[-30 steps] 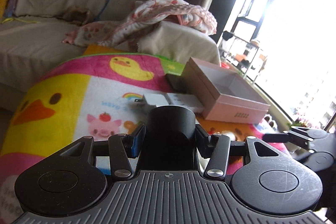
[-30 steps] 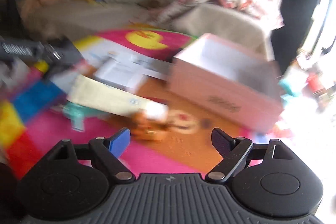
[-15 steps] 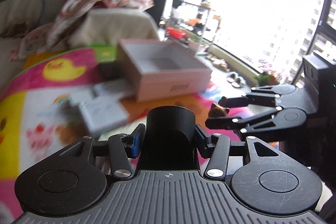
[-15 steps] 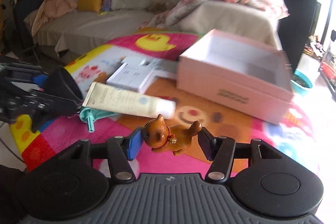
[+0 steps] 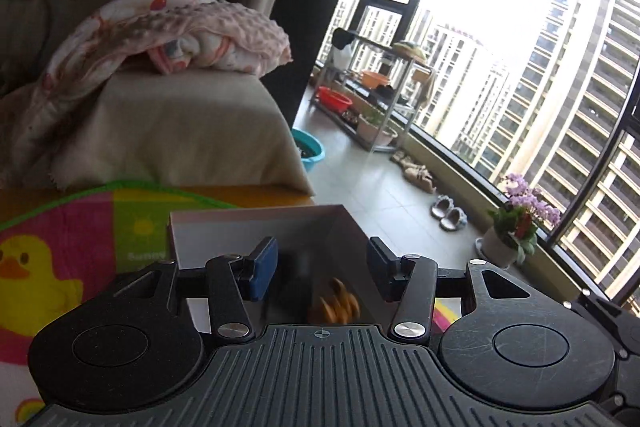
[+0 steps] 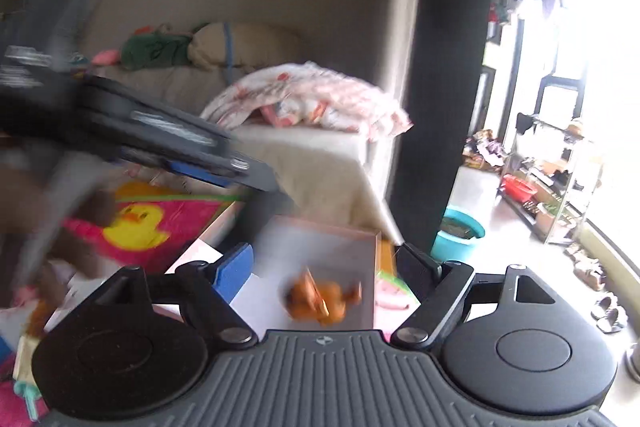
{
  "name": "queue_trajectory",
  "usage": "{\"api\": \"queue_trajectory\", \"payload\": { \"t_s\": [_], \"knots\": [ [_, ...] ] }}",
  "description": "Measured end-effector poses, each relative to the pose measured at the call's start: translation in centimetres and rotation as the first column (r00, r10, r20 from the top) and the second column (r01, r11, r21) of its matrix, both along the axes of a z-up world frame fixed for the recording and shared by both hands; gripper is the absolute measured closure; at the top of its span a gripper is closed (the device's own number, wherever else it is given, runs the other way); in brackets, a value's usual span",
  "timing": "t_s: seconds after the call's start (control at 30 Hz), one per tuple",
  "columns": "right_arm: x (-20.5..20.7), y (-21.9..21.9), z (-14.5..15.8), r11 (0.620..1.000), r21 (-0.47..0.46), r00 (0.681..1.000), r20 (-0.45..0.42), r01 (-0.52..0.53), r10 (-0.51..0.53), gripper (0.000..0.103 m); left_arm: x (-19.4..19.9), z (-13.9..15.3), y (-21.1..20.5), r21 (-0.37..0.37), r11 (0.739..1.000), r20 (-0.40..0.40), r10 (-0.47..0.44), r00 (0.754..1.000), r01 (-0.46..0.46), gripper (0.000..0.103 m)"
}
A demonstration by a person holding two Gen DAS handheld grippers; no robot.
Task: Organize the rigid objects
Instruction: 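Lower hair dryer into pink box with left tool while right tool brings toy dog, then grasp the red-and-silver tube with the left tool and lift it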
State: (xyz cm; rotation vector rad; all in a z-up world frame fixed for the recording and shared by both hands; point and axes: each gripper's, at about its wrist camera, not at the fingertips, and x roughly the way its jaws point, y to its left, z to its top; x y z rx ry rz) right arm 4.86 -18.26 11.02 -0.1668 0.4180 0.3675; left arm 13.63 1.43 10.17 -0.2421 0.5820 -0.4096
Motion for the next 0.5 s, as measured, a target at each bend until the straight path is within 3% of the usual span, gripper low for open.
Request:
{"api": "queue_trajectory", "payload": {
  "t_s": [0.07, 0.3, 0.5],
  "knots": [
    [-1.6, -0.3, -1.8, 1.000, -0.003, 0.999, -0.029, -0.027, 0.027, 0.016, -1.8, -1.0, 1.5, -0.009, 1.000, 0.009, 0.022, 1.000, -0.022, 0.049],
    [-4.5, -0.3, -7.9, 0.999, 0.017, 0.973, -0.226, -0.049, 0.051, 0.016, -11.6, -4.0, 8.0, 0.016, 0.994, -0.013, 0.109, 0.994, -0.109, 0.049],
    [-7.8, 3.0, -8.8, 0.983, 0.004, 0.958, -0.227, -0.181, 0.178, 0.016, -18.6, -5.4, 12.5, 0.061, 0.971, -0.044, 0.233, 0.971, -0.230, 0.049]
  ]
}}
